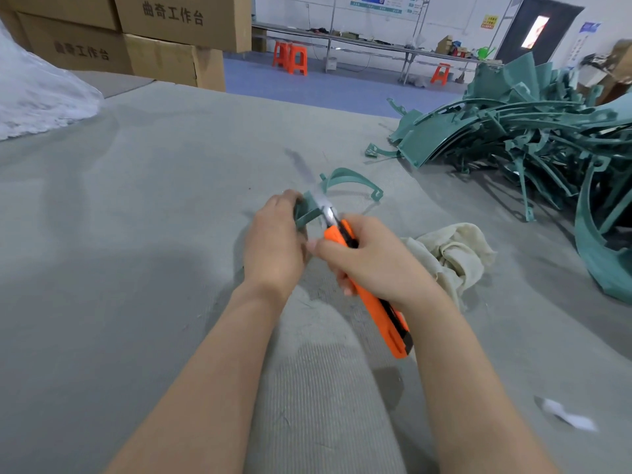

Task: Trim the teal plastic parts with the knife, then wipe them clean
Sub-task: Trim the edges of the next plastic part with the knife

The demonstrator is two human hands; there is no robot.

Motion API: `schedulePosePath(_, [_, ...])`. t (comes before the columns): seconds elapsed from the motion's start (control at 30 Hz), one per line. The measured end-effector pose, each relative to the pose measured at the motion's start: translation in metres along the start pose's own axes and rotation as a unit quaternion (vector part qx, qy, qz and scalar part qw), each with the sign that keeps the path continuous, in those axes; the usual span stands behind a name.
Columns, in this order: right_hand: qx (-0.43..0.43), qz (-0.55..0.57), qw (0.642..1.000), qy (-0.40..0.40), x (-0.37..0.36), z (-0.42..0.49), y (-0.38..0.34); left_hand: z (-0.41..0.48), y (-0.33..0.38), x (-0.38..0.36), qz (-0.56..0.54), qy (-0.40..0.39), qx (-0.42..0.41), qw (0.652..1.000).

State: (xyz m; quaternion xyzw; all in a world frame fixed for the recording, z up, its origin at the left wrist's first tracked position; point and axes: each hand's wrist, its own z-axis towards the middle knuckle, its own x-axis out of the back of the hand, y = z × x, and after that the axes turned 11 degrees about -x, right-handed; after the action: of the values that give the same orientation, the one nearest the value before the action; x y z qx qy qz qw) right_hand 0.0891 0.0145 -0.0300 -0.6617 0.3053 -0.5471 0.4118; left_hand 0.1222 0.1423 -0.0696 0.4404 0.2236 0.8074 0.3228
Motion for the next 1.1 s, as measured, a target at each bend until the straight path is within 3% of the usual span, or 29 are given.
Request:
schedulePosePath(0.13, [-0.03,0.108,0.986,0.121,0.006,0.007,0.007,0.002,0.0,-0.002,0.021,0.015,-0.023,0.999])
schedulePosePath(0.23, [-0.044,0.148,0.977,0.146,0.005,0.011,0.009,0.001,-0.001,-0.003,0.031,-0.007,-0.041,0.999])
schedulePosePath(0.43, [-0.041,0.122,0.975,0.181,-0.001,0.017,0.016,0.0,-0.001,-0.007,0.075,-0.156,-0.088,0.981])
schedulePosePath(0.53, [-0.055,0.17,0.962,0.205,0.011,0.019,0.021,0.002,-0.004,0.001,0.014,-0.214,-0.071,0.974])
schedulePosePath(0.57, [-0.058,0.189,0.957,0.211,0.016,0.018,0.022,0.005,-0.005,0.004,-0.032,-0.193,-0.049,0.979])
schedulePosePath(0.67, [-0.053,0.254,0.942,0.213,0.024,0.017,0.022,0.01,-0.005,0.011,-0.133,-0.024,0.046,0.99])
schedulePosePath(0.73, [-0.047,0.286,0.936,0.199,0.027,0.016,0.022,0.014,-0.006,0.014,-0.268,0.033,0.182,0.946])
schedulePosePath(0.83, [-0.04,0.292,0.941,0.167,0.027,0.016,0.022,0.015,-0.009,0.019,-0.551,-0.03,0.309,0.774])
schedulePosePath(0.87, [-0.04,0.284,0.943,0.166,0.026,0.016,0.022,0.015,-0.008,0.021,-0.582,-0.053,0.313,0.749])
schedulePosePath(1.0, [-0.048,0.248,0.944,0.213,0.028,0.017,0.025,0.013,-0.005,0.019,-0.594,-0.058,0.288,0.749])
schedulePosePath(1.1, [-0.067,0.242,0.935,0.252,0.029,0.018,0.03,0.013,-0.003,0.019,-0.601,-0.007,0.262,0.756])
